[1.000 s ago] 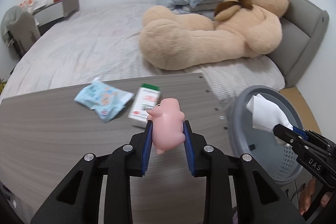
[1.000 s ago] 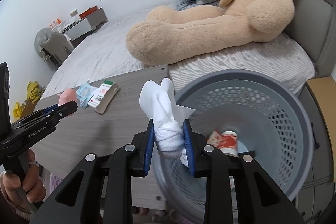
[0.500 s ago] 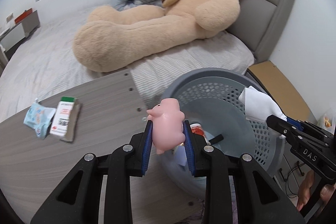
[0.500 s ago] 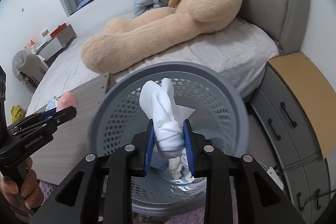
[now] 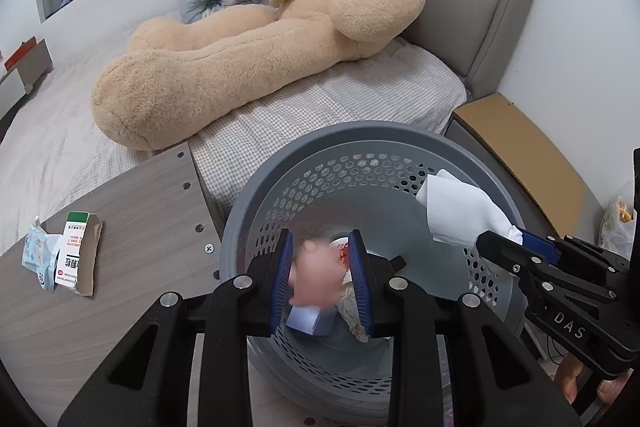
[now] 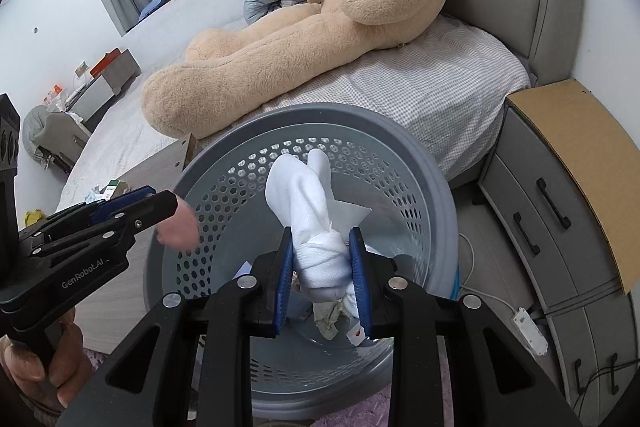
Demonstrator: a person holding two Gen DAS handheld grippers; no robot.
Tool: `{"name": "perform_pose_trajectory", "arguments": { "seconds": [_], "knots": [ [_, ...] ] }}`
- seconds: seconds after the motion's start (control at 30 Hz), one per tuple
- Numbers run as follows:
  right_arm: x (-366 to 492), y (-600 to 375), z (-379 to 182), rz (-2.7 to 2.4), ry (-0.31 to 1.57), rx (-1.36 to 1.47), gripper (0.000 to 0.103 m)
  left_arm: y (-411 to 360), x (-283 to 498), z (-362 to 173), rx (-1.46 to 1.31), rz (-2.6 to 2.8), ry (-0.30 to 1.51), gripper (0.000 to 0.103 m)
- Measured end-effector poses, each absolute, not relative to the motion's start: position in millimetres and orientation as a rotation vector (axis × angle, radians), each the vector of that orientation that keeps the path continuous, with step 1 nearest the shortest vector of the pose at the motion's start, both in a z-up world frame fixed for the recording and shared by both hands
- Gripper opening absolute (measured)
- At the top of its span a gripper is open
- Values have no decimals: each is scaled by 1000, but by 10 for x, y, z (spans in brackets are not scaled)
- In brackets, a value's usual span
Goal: Collect trash
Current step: 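Carry both items over the basket and open both tools to drop them, then withdraw both open tools from the basket back over the table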
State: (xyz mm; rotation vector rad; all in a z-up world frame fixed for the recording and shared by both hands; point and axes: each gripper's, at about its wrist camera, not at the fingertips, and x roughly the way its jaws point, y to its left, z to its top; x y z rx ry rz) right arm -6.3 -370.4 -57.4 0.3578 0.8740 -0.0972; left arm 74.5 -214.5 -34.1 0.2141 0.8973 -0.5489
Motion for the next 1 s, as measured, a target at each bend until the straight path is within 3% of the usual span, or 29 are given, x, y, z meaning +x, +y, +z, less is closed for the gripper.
{"name": "perform_pose_trajectory", "arguments": {
  "seconds": [0.2,0.3,0.53,1.0],
  "knots": [
    [-58,-3711,-594,-97,872,361,30,-2162,767,-346,216,-537,902,29],
    [-62,-3714,-589,-101,869,361,38,-2159,777,-355,216,-527,911,36],
    [-92,-3702,-611,-108,874,368,39,-2095,746,-310,205,-499,889,59],
    [-165,-3587,-573,-103,866,364,48,-1916,671,-208,176,-459,854,74]
  ]
}}
